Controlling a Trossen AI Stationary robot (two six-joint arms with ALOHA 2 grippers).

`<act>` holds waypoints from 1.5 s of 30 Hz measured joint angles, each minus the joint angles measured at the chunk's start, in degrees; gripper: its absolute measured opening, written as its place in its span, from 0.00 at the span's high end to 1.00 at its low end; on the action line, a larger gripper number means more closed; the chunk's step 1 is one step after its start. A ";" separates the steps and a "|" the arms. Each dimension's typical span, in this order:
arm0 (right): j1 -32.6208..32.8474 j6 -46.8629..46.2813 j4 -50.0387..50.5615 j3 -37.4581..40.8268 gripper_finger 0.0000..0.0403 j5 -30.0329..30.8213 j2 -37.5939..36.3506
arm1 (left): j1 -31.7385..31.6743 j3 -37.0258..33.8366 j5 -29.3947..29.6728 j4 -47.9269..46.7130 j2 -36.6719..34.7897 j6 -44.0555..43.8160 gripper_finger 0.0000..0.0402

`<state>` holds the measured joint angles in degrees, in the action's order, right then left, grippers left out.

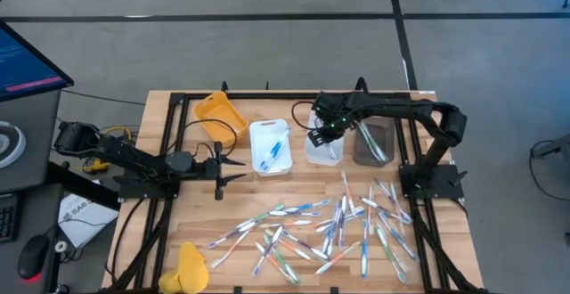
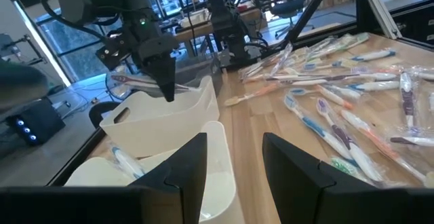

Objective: Pick & Place Toothbrushes
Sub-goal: Put the purple toothbrush into the right white bin, then put the orange toothbrush into the orange bin

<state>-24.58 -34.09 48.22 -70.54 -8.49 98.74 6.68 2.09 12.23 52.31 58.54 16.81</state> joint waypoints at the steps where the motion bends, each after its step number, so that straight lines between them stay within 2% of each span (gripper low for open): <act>1: -0.05 0.00 0.02 0.00 0.90 0.09 0.00 | 0.00 0.00 0.00 0.00 0.00 -0.26 0.66; 12: -1.59 1.73 0.07 0.00 0.77 1.07 -0.11 | 0.00 0.00 0.04 -0.04 0.00 -0.34 0.66; 17: -2.47 2.81 1.23 0.03 0.77 0.87 -1.62 | 0.00 0.00 0.07 -0.02 0.00 -0.34 0.66; 26: 0.64 1.63 0.88 -1.00 0.81 0.87 -10.39 | 0.00 0.00 0.20 -0.03 0.02 -0.34 0.66; 32: 9.04 1.03 1.03 -0.98 0.82 1.22 -17.56 | 0.00 0.00 0.28 0.00 0.02 -0.34 0.66; 36: 16.85 1.01 1.26 -0.98 0.82 4.03 -20.35 | 0.00 0.00 0.26 0.02 0.02 -0.35 0.66; 43: 29.49 1.21 5.36 0.51 0.82 9.53 -20.76 | 0.00 0.00 0.22 0.13 0.02 -0.86 0.66; 45: 32.19 -1.87 5.60 2.52 0.82 10.62 -20.68 | 0.00 0.00 0.18 0.13 0.02 -1.73 0.66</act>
<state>7.61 -35.95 53.82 -68.02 2.13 78.06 6.68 2.09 12.41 52.45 58.57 15.08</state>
